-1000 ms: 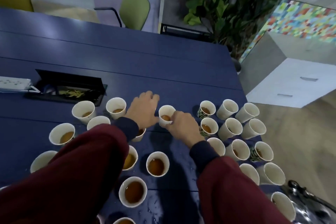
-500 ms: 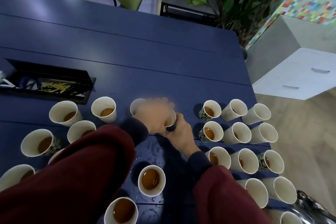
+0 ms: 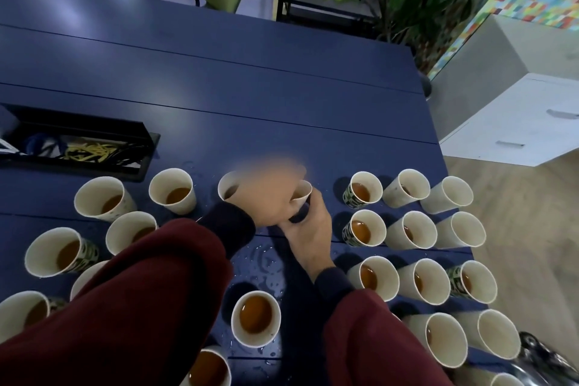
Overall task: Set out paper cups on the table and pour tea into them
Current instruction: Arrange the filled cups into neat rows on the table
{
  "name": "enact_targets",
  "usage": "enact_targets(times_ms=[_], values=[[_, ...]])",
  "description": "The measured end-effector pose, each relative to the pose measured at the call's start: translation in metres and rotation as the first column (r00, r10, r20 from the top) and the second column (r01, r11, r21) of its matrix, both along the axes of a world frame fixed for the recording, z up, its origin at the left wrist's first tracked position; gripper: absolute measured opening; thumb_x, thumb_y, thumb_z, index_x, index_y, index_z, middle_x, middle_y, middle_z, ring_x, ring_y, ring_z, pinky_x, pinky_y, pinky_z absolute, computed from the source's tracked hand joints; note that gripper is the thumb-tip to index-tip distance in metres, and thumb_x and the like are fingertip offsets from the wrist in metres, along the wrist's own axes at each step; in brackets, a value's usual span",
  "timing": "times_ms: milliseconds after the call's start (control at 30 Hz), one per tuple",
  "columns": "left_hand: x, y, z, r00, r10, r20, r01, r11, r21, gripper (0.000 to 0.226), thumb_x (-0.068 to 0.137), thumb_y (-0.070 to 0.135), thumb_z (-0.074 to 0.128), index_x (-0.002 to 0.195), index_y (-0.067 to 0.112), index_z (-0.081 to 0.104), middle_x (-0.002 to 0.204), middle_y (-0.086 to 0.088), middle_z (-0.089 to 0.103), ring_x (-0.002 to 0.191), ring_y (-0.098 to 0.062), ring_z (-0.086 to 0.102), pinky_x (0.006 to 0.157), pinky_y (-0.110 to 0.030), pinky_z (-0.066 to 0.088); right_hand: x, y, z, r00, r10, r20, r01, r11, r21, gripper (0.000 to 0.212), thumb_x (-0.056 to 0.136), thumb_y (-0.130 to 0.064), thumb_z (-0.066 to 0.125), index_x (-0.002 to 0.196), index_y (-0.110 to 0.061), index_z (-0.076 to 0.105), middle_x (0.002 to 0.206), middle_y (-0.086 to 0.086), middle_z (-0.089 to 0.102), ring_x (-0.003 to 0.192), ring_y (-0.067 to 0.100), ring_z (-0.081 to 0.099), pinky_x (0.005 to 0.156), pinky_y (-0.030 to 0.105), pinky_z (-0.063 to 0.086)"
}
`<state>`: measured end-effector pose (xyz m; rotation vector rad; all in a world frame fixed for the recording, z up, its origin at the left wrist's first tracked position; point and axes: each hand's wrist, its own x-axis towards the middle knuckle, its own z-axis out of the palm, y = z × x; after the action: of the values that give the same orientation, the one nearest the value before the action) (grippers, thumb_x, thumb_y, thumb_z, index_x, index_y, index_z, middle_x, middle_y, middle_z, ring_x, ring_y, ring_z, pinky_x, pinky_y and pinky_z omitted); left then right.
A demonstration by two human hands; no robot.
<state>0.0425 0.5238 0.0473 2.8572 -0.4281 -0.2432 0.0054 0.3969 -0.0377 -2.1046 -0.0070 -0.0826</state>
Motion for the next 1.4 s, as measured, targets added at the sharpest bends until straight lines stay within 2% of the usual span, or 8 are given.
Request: enact_targets(times_ms=[133, 300, 467, 533, 767, 933, 1233, 1400], values=[[0.007, 0.0, 0.008, 0.998, 0.063, -0.015, -0.064, 0.99, -0.124, 0.034, 0.087, 0.043, 0.059, 0.11, 0.02, 0.049, 0.103, 0.002, 0.052, 0.09, -0.021, 0.054, 0.07, -0.037, 0.044, 0.009, -0.001, 0.0, 0.999, -0.025, 0.045, 0.027, 0.999, -0.037, 0.057, 0.075, -0.034, 0.084, 0.122, -0.032, 0.052, 0.111, -0.016, 0.064, 0.101, 0.007, 0.063, 0.084, 0.032, 0.054], [0.011, 0.011, 0.008, 0.992, 0.129, -0.016, -0.129, 0.972, -0.195, 0.061, 0.086, 0.062, 0.058, 0.132, 0.023, 0.046, 0.12, 0.002, 0.054, 0.108, -0.021, 0.054, 0.09, -0.041, 0.047, 0.029, -0.006, -0.004, 0.977, -0.197, 0.08, 0.2, 0.98, -0.02, 0.053, 0.075, -0.029, 0.087, 0.117, -0.019, 0.055, 0.104, -0.008, 0.067, 0.091, 0.008, 0.063, 0.075, 0.004, 0.038], [0.0, 0.037, 0.0, 0.97, 0.238, -0.041, -0.233, 0.967, 0.1, 0.083, 0.078, 0.071, 0.062, 0.139, 0.02, 0.038, 0.135, -0.008, 0.043, 0.124, -0.028, 0.043, 0.098, -0.047, 0.04, 0.046, -0.013, -0.008, 0.93, -0.366, 0.034, 0.365, 0.93, 0.034, 0.048, 0.075, -0.028, 0.086, 0.109, -0.014, 0.055, 0.099, -0.002, 0.066, 0.091, 0.018, 0.063, 0.078, 0.021, 0.043], [-0.008, 0.044, -0.007, 0.956, 0.276, -0.097, -0.263, 0.956, 0.129, 0.087, 0.074, 0.07, 0.068, 0.138, 0.02, 0.037, 0.134, -0.01, 0.042, 0.122, -0.03, 0.044, 0.097, -0.049, 0.043, 0.05, -0.014, -0.01, 0.931, -0.366, 0.006, 0.366, 0.93, 0.041, 0.05, 0.074, -0.026, 0.087, 0.108, -0.014, 0.053, 0.099, -0.002, 0.064, 0.089, 0.015, 0.06, 0.077, 0.018, 0.04], [-0.019, 0.054, -0.022, 0.947, 0.303, -0.107, -0.3, 0.953, 0.044, 0.053, 0.086, 0.038, 0.069, 0.128, 0.016, 0.046, 0.111, -0.01, 0.049, 0.098, -0.027, 0.052, 0.08, -0.038, 0.05, 0.044, -0.017, -0.02, 0.95, -0.296, -0.105, 0.298, 0.954, 0.012, 0.056, 0.075, -0.023, 0.088, 0.116, -0.013, 0.05, 0.106, -0.003, 0.062, 0.094, 0.014, 0.058, 0.079, 0.016, 0.039], [-0.02, 0.056, -0.024, 0.948, 0.31, -0.068, -0.308, 0.95, 0.045, 0.044, 0.088, 0.035, 0.066, 0.123, 0.017, 0.046, 0.099, -0.004, 0.043, 0.086, -0.019, 0.04, 0.072, -0.032, 0.044, 0.047, -0.02, -0.022, 0.957, -0.271, -0.104, 0.273, 0.962, 0.01, 0.059, 0.074, -0.022, 0.089, 0.118, -0.01, 0.051, 0.111, 0.003, 0.064, 0.099, 0.018, 0.059, 0.083, 0.021, 0.042], [-0.022, 0.047, -0.009, 0.943, 0.324, -0.08, -0.327, 0.945, -0.023, 0.037, 0.088, 0.033, 0.065, 0.117, 0.018, 0.047, 0.101, -0.005, 0.047, 0.088, -0.024, 0.05, 0.075, -0.036, 0.05, 0.03, -0.016, -0.019, 0.928, -0.296, -0.227, 0.308, 0.951, 0.018, 0.07, 0.075, -0.013, 0.086, 0.132, -0.004, 0.046, 0.124, 0.009, 0.059, 0.117, 0.026, 0.058, 0.095, 0.024, 0.041], [-0.024, 0.03, 0.012, 0.943, 0.322, -0.089, -0.328, 0.941, -0.076, 0.04, 0.085, 0.033, 0.065, 0.118, 0.02, 0.047, 0.103, -0.004, 0.045, 0.085, -0.023, 0.045, 0.071, -0.035, 0.043, -0.014, -0.005, -0.004, 0.954, -0.226, -0.196, 0.241, 0.969, 0.055, 0.054, 0.078, -0.017, 0.083, 0.12, -0.021, 0.05, 0.118, -0.002, 0.056, 0.111, 0.015, 0.058, 0.096, 0.031, 0.048]])
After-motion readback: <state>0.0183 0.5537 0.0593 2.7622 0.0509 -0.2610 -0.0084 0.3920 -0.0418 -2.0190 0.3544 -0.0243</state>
